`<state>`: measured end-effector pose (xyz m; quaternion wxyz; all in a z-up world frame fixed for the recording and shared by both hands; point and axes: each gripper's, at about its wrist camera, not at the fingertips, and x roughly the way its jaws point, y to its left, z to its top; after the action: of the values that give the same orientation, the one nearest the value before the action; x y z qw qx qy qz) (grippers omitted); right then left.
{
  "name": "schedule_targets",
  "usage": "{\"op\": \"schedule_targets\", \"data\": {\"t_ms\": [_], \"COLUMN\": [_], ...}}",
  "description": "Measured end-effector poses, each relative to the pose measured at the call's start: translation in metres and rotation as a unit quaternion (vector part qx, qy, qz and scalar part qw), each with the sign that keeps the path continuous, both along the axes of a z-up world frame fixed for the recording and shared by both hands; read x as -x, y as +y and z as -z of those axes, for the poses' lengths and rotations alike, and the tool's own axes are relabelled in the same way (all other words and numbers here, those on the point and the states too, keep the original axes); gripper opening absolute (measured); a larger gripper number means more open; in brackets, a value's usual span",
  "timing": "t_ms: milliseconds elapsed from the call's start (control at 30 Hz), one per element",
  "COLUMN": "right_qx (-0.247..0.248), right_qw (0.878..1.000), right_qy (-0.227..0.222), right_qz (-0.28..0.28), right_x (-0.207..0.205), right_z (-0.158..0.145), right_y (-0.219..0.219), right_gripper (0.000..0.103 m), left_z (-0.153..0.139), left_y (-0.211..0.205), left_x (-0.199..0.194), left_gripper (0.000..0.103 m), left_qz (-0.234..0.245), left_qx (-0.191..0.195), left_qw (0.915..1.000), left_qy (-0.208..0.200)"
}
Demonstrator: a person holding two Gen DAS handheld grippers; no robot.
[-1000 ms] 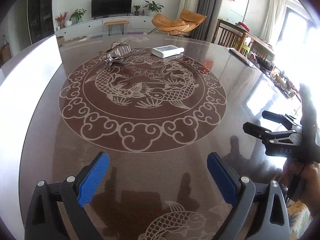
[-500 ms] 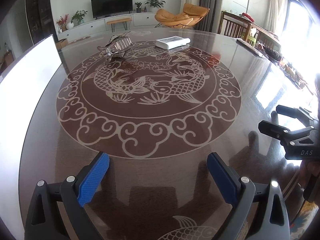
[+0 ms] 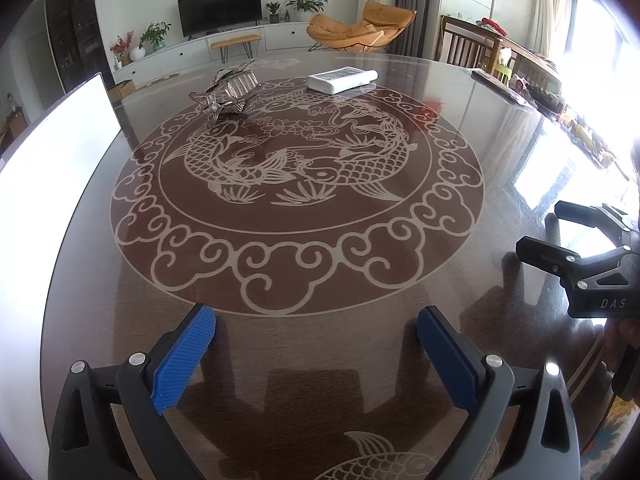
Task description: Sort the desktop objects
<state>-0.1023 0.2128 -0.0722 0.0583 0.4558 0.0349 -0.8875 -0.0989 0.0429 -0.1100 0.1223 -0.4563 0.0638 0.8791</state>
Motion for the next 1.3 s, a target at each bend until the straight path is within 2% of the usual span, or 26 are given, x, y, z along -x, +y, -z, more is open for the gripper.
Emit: {"op": "schedule_targets", "data": {"t_ms": [733,833,900,967,1067,1167,1300], "right_qx": [0.000,0.000,0.000,0.000,0.000,0.000,0.000], "right_qw": [1.000,1.000,1.000,1.000,1.000,1.000,1.000], "right_qy": [0.000,0.000,0.000,0.000,0.000,0.000,0.000], "right_qz": [0.001,0.001,0.001,0.001,0.001,0.001,0.001], "right_x": [0.000,0.000,0.000,0.000,0.000,0.000,0.000], "right_z": [0.000,0.000,0.000,0.000,0.000,0.000,0.000], "right_y": [0.000,0.000,0.000,0.000,0.000,0.000,0.000], "right_gripper": [0.103,0.103,0.103,0.103,0.103,0.103,0.103], "left_z": [0.001,-0.001,-0.005,-0.013,-0.038,-0.051,-0.040], "left_y": [0.003,-0.001,-0.004,-0.009,-0.022,-0.021,-0.013], "left_x": [0.000,0.007,0.024,0.050,0.093,0.140,0.197], "left_gripper": [0.103,0.103,0.103,0.103,0.103,0.103,0.103], "left_qz": [0.007,0.016,0.022,0.003,-0.025,-0.059,-0.103], "left_qx": [-0.001,-0.017,-0.004,0.013,-0.048,-0.075,-0.044], "left_qw": [1.0000,0.9997,0.9997,0.9999,0.9985,0.9954,0.9937], "left_qy": [-0.003,-0.007,-0.006,-0.008,0.000,0.008,0.008]}}
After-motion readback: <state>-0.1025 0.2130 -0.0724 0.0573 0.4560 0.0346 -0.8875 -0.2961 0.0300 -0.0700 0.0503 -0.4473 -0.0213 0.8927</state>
